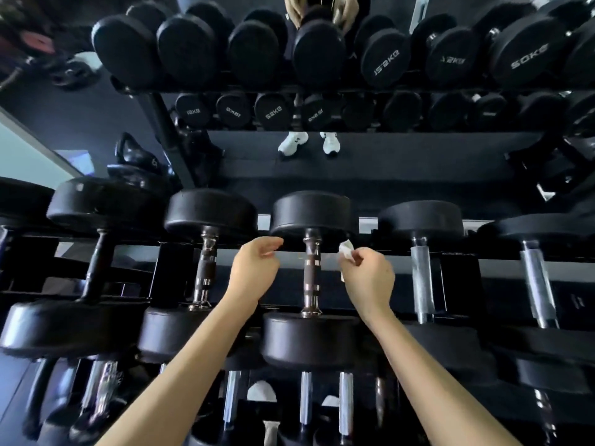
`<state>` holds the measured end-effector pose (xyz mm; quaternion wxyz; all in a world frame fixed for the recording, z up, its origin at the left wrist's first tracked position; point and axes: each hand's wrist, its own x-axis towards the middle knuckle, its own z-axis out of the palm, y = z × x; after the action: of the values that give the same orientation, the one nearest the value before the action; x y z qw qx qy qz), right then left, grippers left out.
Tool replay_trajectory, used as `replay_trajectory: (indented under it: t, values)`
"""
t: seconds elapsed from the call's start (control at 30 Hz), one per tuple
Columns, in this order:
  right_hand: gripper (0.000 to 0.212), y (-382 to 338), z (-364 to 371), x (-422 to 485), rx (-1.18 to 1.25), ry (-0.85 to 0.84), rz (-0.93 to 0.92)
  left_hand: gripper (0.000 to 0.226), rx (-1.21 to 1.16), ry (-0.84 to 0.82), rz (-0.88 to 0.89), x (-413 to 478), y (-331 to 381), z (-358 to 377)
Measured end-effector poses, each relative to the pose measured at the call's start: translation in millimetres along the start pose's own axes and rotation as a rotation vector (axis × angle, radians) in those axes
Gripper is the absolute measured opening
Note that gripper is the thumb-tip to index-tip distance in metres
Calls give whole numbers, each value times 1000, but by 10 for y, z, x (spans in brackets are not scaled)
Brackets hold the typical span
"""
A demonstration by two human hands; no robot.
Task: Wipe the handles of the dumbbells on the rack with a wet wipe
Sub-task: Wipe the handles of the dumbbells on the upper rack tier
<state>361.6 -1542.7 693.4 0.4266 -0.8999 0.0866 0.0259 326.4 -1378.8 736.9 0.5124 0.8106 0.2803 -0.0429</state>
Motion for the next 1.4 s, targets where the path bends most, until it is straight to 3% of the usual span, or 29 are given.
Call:
replay_trajectory:
  t: [0.13, 0.23, 0.37, 0.43, 0.53, 0.63, 0.83, 1.07, 1.17, 1.27, 1.3, 1.4]
  values:
    - [46, -60, 316, 179, -61, -54, 19, 33, 87, 133, 94, 174, 196, -2]
    - [40, -168, 429, 167, 75, -136, 29, 26, 155, 169, 161, 355, 302, 15]
    - [43, -205, 459, 77, 387, -284, 206, 30, 244, 119, 246, 566, 441, 58]
    - [41, -154, 522, 86, 308, -201, 213, 34, 288, 53, 262, 638, 495, 105]
    - [18, -107, 647, 129, 227, 8, 207, 44, 377, -25, 226, 734, 510, 174]
    - [18, -160, 710, 138, 158, 106, 216, 50, 389, -27, 216, 797, 478, 166]
    - [34, -135, 811, 130, -48, -4, 269, 56, 286, -139, 207, 860, 406, 102]
    - [42, -258, 774, 195, -461, -119, 99, 54, 252, -149, 228, 907, 384, 111]
    - [35, -170, 714, 256, -135, -104, 159, 54, 244, -145, 231, 923, 382, 111]
    - [13, -49, 564, 411, 548, -276, 549, 53, 245, -131, 233, 933, 381, 118]
    - [13, -7, 518, 441, 674, -359, 660, 53, 244, -129, 230, 931, 381, 120]
    - [18, 80, 501, 511, 727, -475, 657, 52, 220, -127, 221, 942, 379, 123]
